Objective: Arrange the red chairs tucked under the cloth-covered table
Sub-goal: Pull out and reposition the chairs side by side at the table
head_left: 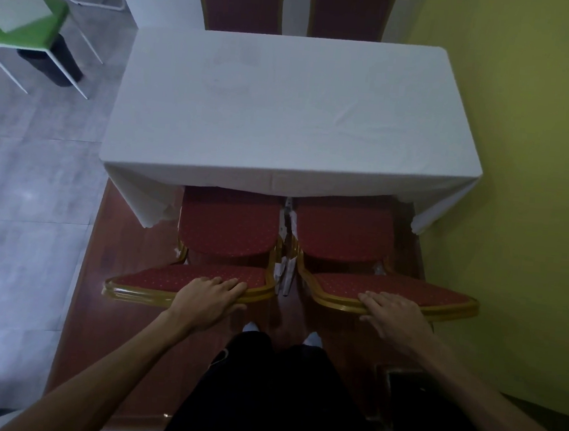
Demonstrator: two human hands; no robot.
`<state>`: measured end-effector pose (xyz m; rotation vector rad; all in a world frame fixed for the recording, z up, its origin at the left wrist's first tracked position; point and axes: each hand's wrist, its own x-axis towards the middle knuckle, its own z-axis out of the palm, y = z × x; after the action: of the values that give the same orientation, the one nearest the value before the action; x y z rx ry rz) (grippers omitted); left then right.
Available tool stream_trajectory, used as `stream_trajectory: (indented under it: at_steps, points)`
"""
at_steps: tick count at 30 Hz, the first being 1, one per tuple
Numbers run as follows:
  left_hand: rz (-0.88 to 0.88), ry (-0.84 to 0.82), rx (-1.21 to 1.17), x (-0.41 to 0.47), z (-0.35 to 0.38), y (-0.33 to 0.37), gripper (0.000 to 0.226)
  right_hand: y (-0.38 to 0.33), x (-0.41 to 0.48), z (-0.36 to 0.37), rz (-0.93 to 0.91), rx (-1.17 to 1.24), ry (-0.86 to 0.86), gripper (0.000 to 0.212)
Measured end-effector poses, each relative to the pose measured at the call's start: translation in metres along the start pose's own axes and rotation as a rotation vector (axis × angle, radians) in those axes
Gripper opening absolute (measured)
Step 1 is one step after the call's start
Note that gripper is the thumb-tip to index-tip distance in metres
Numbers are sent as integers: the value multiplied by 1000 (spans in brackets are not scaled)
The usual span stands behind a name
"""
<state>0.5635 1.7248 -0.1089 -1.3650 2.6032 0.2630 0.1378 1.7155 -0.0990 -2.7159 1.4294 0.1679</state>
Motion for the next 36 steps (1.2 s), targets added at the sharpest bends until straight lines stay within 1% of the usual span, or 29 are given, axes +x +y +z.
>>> stream_trajectory:
  at_steps: [3,7,11,14,18,22,26,29,36]
  points:
    - [1,17,4,3,-3,-1,61,2,-1,3,-20,1,26,42]
    - [-5,36,-25,4,-2,-1,61,5,-1,3,-6,60,18,49]
    - [-6,38,-30,4,0,-2,62,7,0,0,5,110,95,49]
    - [-11,38,-35,3,0,-1,61,10,1,4,-15,73,93,55]
    - [-22,44,-55,1,-1,0,60,12,1,3,-52,46,100,55]
    - [-22,58,-63,2,-4,1,60,11,2,1,-49,45,96,57]
    - [-24,90,-27,0,-5,4,56,9,3,2,-2,58,79,67]
    - [-34,84,-2,-2,-5,7,53,7,4,4,-14,38,73,73]
    - [-28,95,31,-6,-6,9,52,7,3,1,-29,9,65,67]
